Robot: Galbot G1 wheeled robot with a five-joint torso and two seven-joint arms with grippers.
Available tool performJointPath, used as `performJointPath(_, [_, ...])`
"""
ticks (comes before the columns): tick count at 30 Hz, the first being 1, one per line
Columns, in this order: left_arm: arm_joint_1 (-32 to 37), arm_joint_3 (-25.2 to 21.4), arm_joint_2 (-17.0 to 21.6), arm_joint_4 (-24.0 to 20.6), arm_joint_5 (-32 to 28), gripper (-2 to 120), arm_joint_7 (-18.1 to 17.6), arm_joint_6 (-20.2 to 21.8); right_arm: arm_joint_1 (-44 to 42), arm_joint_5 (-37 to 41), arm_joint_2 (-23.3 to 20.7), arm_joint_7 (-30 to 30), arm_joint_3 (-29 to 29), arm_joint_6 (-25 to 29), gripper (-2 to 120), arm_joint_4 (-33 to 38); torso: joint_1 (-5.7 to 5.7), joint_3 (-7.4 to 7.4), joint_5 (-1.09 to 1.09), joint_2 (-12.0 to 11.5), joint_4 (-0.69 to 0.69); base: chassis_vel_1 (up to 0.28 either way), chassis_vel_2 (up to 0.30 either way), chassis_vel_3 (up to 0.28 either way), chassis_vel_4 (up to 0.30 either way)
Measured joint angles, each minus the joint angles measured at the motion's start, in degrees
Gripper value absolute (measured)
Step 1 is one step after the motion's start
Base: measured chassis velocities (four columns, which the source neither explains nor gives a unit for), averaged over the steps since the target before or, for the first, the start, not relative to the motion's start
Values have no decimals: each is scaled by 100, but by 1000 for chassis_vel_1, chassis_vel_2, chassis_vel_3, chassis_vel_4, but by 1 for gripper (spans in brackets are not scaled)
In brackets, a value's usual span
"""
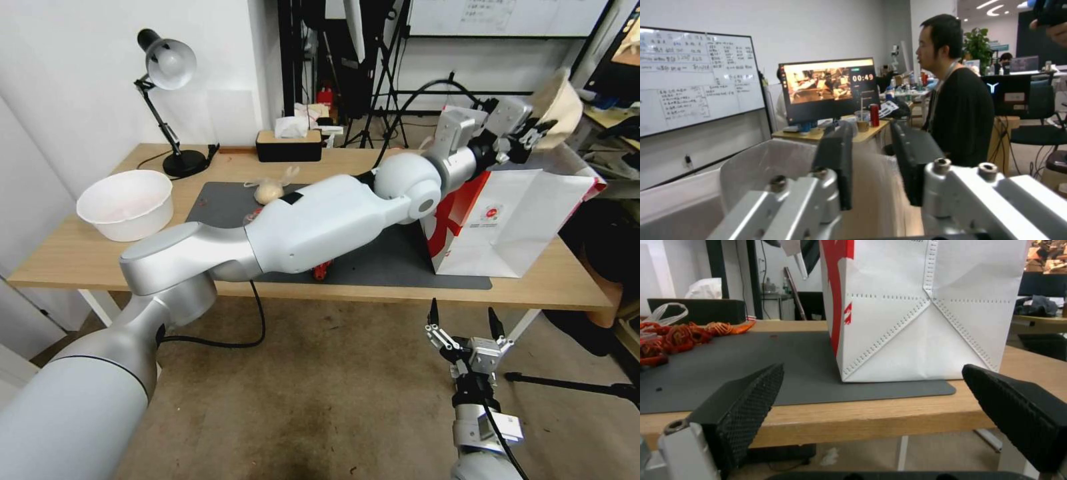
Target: Pick up the trash from the table and place it into the takeout bag.
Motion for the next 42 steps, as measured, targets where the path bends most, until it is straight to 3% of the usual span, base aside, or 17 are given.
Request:
performJointPath(2, [48,-54,45,2,94,36,-31,0,0,1,-9,1,1,1,100,2,0,0,0,0,0,0,0,0,0])
performJointPath(4, [57,-76,58,0,115,40,-40,0,0,1,-11,1,2,1,100,3,0,0,0,0,0,0,0,0,0])
performJointPath(9, [138,-499,332,-218,339,60,-192,-11,16,2,-28,1,2,-1,100,23,0,0,-1,0,-1,0,0,0,0])
performJointPath(11, [149,-571,421,-286,372,61,-215,-12,19,2,-31,1,2,-2,100,24,0,0,-1,0,-1,0,0,0,0])
performJointPath(16, [288,-1032,1192,-813,463,85,-298,53,46,2,-34,-3,-15,-9,100,24,0,0,-2,0,0,0,0,0,0])
performJointPath(19, [311,-1069,1266,-853,466,87,-302,58,48,3,-34,-4,-18,-9,100,24,0,0,-3,0,1,0,0,0,0])
performJointPath(20, [386,-1173,1500,-979,467,97,-309,85,51,3,-35,-6,-23,-10,100,22,0,0,-3,0,2,0,0,0,0])
performJointPath(36, [942,-1658,2536,-1436,583,100,-317,112,43,-11,-36,-15,-57,-19,100,5,0,0,-4,0,1,0,0,0,0])
performJointPath(39, [1378,-1991,2969,-1732,694,100,-351,124,11,-17,-53,-16,-56,-20,100,37,0,0,-2,0,-4,0,0,0,0])
performJointPath(42, [1639,-2161,3273,-1906,742,100,-356,142,-2,-17,-63,-15,-48,-20,100,48,0,0,-2,0,0,0,0,0,0])
